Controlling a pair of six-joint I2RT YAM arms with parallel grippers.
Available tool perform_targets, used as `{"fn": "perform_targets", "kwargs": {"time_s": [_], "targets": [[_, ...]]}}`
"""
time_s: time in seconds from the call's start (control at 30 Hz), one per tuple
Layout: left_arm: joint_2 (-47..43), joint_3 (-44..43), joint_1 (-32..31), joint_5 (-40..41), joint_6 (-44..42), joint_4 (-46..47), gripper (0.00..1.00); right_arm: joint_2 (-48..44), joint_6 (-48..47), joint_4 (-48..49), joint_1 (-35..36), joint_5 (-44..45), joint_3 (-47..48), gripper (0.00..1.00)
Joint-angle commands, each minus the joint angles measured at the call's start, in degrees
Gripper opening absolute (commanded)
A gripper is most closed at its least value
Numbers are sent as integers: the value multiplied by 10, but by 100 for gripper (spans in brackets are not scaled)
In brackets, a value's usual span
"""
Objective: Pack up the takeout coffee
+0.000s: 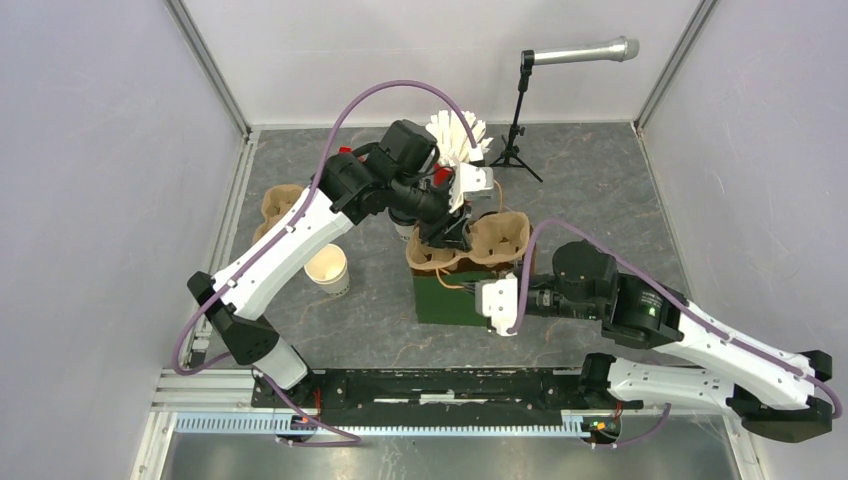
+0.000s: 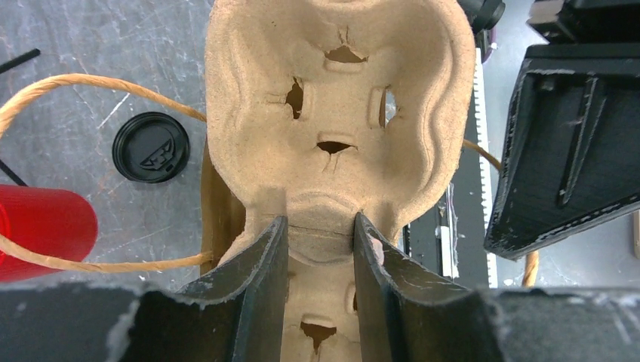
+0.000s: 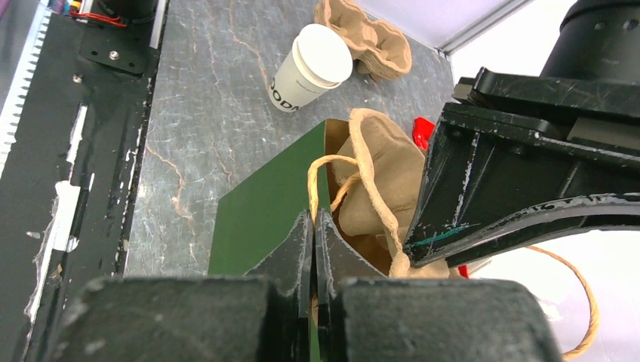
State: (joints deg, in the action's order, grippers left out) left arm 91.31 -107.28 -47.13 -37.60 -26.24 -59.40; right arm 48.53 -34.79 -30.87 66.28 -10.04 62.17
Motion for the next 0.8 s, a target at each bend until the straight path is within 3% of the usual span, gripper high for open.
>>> {"fn": "perform_targets", "kwargs": {"time_s": [0.0,0.3,0.77], "targets": [[0,9,-8,2,-15,31,28,-24,-28,18,3,-41,-14,0],[-1,47,-21,1,-13,76,27,-32,-37,13,2,-57,-31,0],[19,26,-28,3,-35,101,27,-40,-58,6,3,-102,-36,0]]}}
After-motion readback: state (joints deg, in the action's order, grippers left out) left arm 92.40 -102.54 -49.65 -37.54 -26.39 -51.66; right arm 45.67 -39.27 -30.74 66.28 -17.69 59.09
